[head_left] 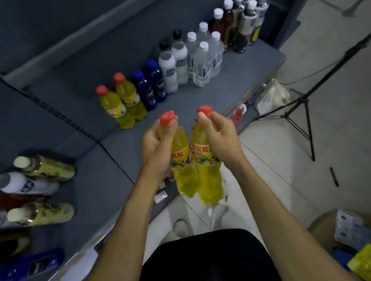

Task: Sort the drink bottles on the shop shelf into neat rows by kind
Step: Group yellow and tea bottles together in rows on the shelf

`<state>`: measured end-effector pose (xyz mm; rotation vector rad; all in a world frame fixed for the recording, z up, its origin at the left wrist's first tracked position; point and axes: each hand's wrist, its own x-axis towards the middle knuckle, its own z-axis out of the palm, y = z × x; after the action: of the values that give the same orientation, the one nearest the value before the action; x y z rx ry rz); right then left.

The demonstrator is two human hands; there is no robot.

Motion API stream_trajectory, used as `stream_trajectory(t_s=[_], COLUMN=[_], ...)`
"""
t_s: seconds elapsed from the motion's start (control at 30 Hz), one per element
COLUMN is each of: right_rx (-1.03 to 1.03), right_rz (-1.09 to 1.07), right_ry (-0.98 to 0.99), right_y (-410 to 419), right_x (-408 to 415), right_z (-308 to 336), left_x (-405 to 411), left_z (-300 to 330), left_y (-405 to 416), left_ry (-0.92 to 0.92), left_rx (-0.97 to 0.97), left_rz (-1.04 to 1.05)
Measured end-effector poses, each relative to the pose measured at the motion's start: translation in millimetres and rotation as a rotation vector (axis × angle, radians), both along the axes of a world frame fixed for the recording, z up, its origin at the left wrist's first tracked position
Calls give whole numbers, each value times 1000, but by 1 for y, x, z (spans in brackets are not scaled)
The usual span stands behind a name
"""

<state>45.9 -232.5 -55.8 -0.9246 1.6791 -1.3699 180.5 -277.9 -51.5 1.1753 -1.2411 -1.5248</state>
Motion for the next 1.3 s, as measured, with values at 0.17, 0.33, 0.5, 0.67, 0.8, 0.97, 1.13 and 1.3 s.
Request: stream_trajectory(t_s=[0.17, 0.33, 0.5, 0.67, 0.8, 0.97, 1.13, 1.3], right_rx=[-19, -29, 32, 81, 226, 315, 272, 186], right_rz=[208, 439, 471, 532, 642, 647, 689, 668], right_ry=[47, 118, 122, 284, 479, 556, 608, 633], right_y=[-61, -103, -132, -165, -194, -217, -236, -250], right_x=[-24, -31, -21, -9, -3, 7, 37, 53], right_z=[4, 8, -17, -35, -48, -56, -54, -59], left_x=[-18, -24, -15, 2, 16, 43, 54, 72], left_z=[6, 13, 5, -24, -46, -71, -87, -86], left_y=[-35, -53, -77, -94, -121, -149, -156, -173], left_ry=[-91, -150, -187, -449, -601, -604, -587, -718], left_rx=[0, -114, -136, -233, -196, -157, -110, -164], left_rz=[192, 396, 433, 522, 569, 526, 529, 432])
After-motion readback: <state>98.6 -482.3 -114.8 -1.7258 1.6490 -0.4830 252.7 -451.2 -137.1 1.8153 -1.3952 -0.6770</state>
